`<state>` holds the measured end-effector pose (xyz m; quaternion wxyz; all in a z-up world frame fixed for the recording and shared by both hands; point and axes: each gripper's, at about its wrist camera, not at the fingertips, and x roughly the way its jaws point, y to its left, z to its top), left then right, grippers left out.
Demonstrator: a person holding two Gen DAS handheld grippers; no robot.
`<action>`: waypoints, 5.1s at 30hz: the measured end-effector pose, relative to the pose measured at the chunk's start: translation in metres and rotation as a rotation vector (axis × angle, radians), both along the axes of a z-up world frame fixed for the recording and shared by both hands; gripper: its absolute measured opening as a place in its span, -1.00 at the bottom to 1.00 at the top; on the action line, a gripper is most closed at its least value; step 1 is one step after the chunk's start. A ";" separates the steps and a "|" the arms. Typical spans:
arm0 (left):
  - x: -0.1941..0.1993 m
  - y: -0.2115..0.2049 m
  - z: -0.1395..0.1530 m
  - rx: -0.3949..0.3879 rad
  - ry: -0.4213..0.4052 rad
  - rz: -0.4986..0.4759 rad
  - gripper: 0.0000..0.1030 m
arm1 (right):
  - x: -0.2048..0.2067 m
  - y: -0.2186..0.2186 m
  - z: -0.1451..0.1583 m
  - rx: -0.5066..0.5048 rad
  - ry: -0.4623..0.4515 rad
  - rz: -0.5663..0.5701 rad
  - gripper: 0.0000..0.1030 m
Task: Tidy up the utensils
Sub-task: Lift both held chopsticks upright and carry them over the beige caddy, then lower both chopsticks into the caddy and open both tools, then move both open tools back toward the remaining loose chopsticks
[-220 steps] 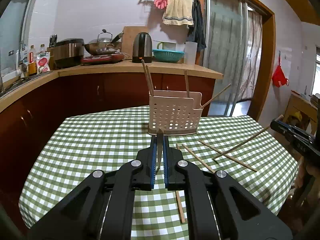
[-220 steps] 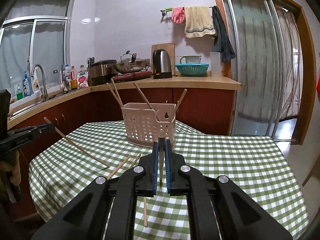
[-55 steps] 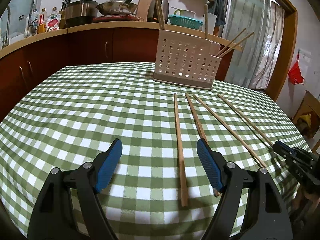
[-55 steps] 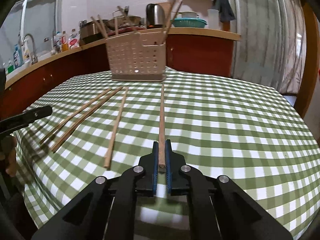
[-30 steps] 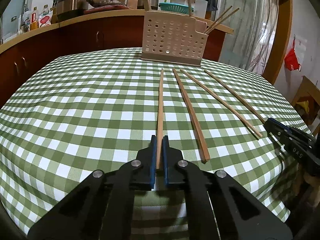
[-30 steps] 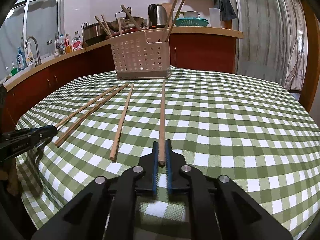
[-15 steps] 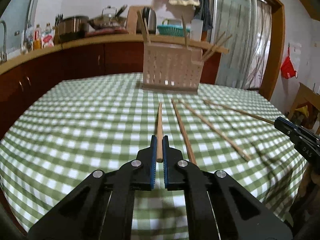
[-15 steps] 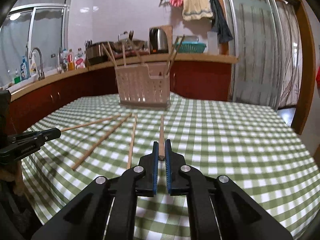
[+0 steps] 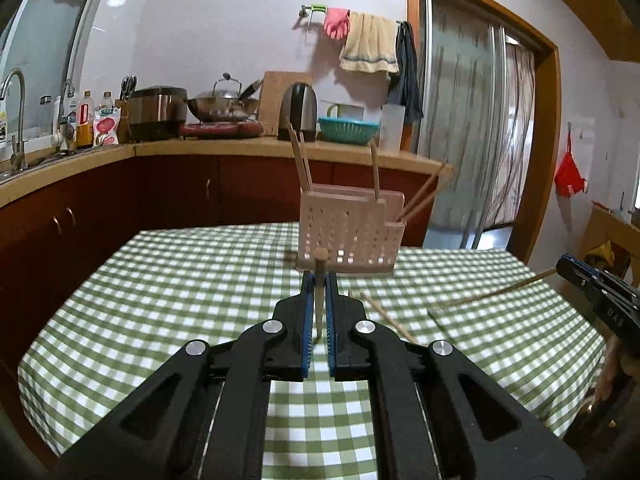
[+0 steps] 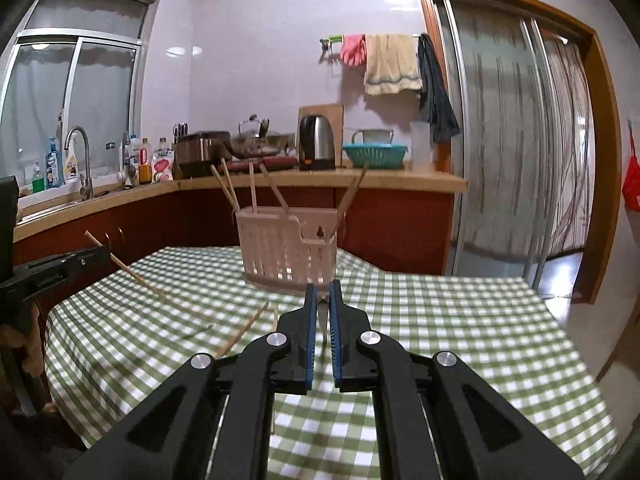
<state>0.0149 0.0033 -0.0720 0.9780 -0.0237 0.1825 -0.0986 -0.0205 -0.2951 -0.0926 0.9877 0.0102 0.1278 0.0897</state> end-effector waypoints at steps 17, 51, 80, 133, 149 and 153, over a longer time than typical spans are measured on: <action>0.041 0.009 0.026 0.009 -0.030 -0.010 -0.88 | 0.055 0.000 0.034 0.010 0.021 0.022 -0.86; 0.120 -0.005 0.112 -0.052 -0.217 -0.111 -0.88 | 0.128 0.011 0.125 0.077 -0.194 0.080 -0.87; 0.248 -0.043 0.076 -0.038 -0.211 -0.074 -0.88 | 0.232 0.023 0.073 0.112 -0.050 0.099 -0.87; 0.066 -0.026 -0.040 0.082 0.044 0.080 0.46 | 0.053 -0.001 -0.046 0.058 0.106 0.006 -0.10; 0.037 -0.027 -0.095 0.069 0.182 0.099 0.46 | 0.040 0.025 -0.106 0.005 0.252 0.143 -0.28; 0.035 -0.030 -0.101 0.069 0.197 0.090 0.46 | 0.041 0.032 -0.113 -0.018 0.286 0.171 -0.34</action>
